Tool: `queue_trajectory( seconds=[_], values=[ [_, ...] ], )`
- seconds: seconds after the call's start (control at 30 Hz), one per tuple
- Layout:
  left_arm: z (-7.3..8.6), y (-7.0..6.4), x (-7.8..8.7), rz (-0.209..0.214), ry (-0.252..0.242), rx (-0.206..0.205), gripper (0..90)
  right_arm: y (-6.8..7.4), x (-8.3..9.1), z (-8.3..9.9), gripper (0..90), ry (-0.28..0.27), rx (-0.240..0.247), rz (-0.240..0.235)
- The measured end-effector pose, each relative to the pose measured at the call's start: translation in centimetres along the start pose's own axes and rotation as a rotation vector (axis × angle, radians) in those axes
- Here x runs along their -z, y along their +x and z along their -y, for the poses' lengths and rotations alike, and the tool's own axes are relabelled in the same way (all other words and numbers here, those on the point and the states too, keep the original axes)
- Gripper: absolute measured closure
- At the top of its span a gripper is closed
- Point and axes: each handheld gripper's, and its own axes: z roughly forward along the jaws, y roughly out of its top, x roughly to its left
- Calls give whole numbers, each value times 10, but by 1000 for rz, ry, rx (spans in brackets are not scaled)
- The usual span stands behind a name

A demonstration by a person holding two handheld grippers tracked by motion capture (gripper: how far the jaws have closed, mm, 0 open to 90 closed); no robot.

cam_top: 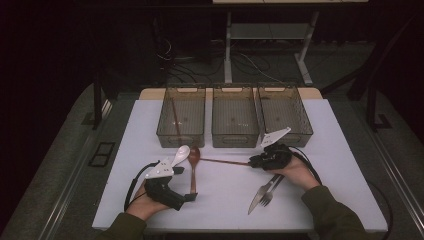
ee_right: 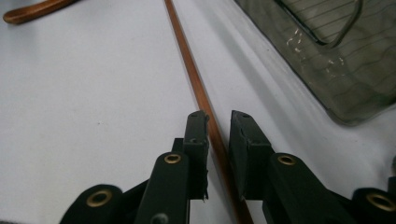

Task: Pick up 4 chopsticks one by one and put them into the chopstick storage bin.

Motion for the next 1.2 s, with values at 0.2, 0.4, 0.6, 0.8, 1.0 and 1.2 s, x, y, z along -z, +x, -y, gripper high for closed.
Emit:
queue_trajectory(
  seconds=[0.2,0.4,0.6,0.8,1.0,1.2],
  values=[
    [0,0,0,3,2,-4,0,2,-4,0,816,40,60,11],
    [0,-1,-1,4,1,-3,0,5,-5,1,819,36,57,11],
    [0,-1,-1,5,6,-7,0,4,-4,1,843,41,104,29],
    [0,-1,-1,6,2,-6,0,6,-5,0,845,46,110,33],
    [-1,-1,0,6,6,-9,0,6,-5,-1,847,49,102,31],
    [-1,-1,0,6,1,-11,0,3,-1,-3,847,30,105,40]
  ],
)
